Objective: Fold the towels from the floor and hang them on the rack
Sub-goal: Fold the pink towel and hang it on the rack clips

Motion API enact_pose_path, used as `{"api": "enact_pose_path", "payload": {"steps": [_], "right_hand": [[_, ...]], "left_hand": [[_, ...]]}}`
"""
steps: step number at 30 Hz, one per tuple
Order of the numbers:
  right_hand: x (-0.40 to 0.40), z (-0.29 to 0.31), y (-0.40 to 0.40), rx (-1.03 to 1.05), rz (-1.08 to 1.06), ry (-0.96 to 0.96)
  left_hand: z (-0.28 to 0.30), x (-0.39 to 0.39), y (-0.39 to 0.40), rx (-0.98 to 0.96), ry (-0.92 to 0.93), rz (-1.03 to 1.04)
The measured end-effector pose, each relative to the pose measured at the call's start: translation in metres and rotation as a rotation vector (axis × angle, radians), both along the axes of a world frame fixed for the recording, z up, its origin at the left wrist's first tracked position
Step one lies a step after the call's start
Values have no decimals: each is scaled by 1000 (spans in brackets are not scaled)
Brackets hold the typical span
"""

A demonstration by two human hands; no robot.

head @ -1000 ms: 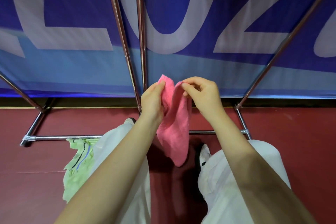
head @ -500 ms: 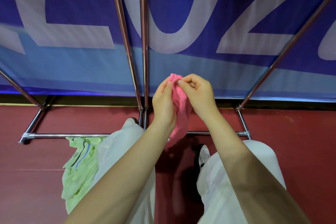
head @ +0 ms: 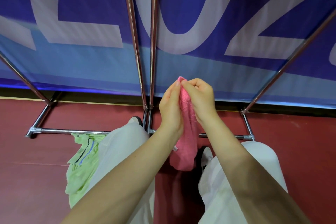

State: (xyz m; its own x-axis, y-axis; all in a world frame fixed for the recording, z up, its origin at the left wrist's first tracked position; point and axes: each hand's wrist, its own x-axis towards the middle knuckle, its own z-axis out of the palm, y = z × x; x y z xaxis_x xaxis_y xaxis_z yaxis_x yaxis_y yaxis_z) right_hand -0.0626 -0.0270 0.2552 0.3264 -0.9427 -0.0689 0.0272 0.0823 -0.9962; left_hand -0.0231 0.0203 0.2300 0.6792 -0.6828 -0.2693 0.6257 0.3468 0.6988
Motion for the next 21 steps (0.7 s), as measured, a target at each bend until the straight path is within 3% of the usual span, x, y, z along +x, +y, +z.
{"api": "enact_pose_path", "payload": {"steps": [7,10,17,21], "right_hand": [[1,2,5,119,162,-179],[0,-1,4,82,258,-149],[-6,-3,0,25,292,-151],[-11,-4,1,-13,318,-92]], "left_hand": [[6,8,1,-8,102,50],[8,16,1,-21,133,52],[13,30,5,-62,19,-124],[15,38,9,-20,-78,-126]]}}
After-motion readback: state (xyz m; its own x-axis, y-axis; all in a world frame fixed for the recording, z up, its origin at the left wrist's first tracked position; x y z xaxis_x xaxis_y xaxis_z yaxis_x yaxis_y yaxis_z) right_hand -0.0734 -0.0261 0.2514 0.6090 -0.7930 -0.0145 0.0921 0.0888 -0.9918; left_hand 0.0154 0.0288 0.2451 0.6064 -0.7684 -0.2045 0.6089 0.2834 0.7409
